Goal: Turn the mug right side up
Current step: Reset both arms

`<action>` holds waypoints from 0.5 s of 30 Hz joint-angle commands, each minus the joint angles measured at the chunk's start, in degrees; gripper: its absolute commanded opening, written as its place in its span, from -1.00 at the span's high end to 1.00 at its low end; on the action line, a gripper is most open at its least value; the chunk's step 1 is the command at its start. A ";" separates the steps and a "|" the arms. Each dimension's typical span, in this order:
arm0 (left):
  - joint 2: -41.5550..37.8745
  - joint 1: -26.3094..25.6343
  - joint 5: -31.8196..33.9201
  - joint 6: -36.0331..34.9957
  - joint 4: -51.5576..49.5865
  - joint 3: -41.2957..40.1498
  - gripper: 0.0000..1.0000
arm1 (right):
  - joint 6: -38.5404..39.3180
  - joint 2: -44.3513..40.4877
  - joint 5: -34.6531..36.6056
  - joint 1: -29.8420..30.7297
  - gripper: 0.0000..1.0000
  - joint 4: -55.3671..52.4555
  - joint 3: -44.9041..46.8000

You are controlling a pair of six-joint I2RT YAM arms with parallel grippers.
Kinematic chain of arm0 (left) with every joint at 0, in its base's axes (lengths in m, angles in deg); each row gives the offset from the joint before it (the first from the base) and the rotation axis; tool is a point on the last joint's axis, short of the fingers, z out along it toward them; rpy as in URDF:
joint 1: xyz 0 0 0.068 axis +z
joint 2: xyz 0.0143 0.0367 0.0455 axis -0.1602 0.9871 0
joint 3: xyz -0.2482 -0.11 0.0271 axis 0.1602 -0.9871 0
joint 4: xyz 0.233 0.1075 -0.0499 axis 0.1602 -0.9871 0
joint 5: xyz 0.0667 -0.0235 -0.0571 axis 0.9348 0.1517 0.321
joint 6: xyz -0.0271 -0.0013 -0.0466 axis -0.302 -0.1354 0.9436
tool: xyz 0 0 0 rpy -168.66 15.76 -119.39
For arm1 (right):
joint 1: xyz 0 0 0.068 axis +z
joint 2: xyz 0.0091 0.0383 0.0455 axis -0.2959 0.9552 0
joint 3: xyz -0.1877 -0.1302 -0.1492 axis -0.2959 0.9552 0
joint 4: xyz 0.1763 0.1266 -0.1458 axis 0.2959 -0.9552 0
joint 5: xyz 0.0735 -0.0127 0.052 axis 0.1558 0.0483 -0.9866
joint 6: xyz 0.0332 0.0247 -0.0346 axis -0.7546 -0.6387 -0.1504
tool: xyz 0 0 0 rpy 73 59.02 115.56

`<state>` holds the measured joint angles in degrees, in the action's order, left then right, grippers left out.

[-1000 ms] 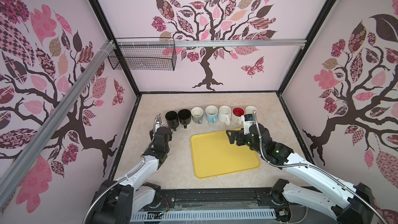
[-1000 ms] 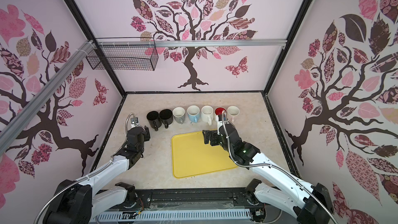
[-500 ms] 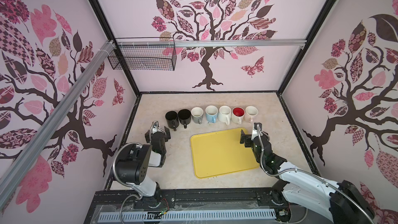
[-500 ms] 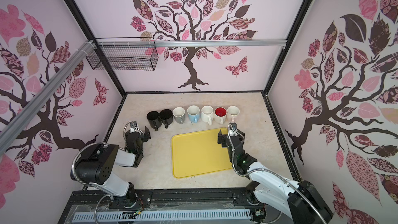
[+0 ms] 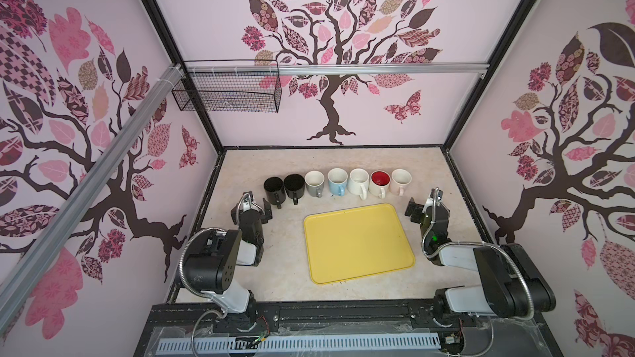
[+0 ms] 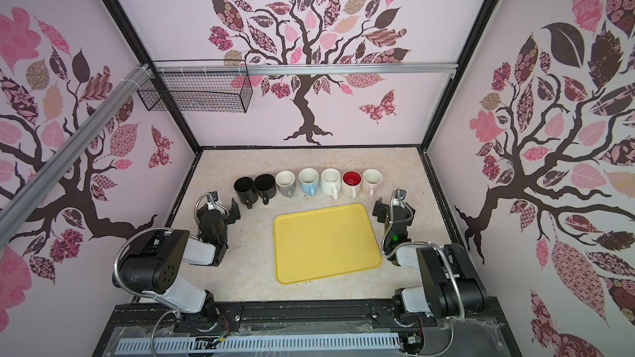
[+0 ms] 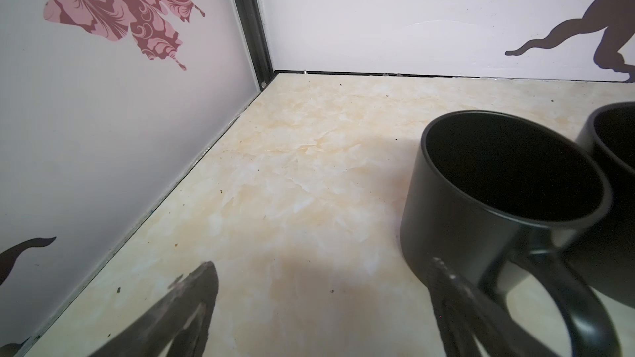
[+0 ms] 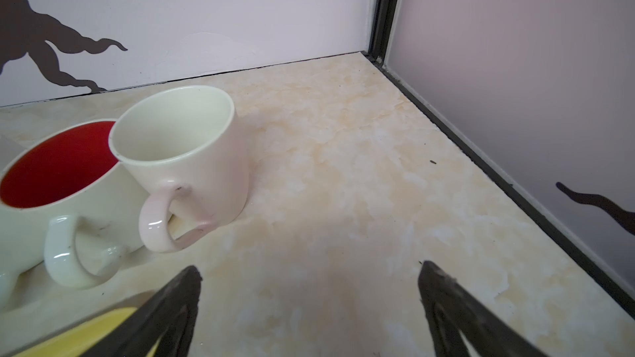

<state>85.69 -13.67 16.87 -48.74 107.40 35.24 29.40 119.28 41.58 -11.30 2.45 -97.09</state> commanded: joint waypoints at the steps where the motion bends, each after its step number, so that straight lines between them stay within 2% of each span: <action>1: 0.19 -0.10 -0.03 -0.25 2.48 1.44 -0.95 | 3.38 6.23 -1.61 0.70 -0.99 14.04 0.61; 2: 0.24 -0.06 -0.05 -0.15 2.38 1.44 -0.95 | 1.65 2.83 -2.23 0.16 -0.99 1.51 -2.66; 5: 0.29 -0.12 -0.01 -0.18 2.05 1.60 -0.95 | 1.94 6.26 -3.98 -1.15 -0.99 12.95 -0.47; 8: 0.10 -0.06 0.01 -0.16 1.65 1.79 -0.95 | 1.55 4.31 -4.63 -1.14 -0.99 5.85 -2.30; 15: 0.22 -0.10 0.00 -0.16 1.73 1.79 -0.95 | 1.13 5.14 -6.37 -1.91 -0.99 4.37 -3.69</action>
<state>85.69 -13.67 16.87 -48.87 107.38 35.24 30.34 124.08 36.90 -12.28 7.43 -98.57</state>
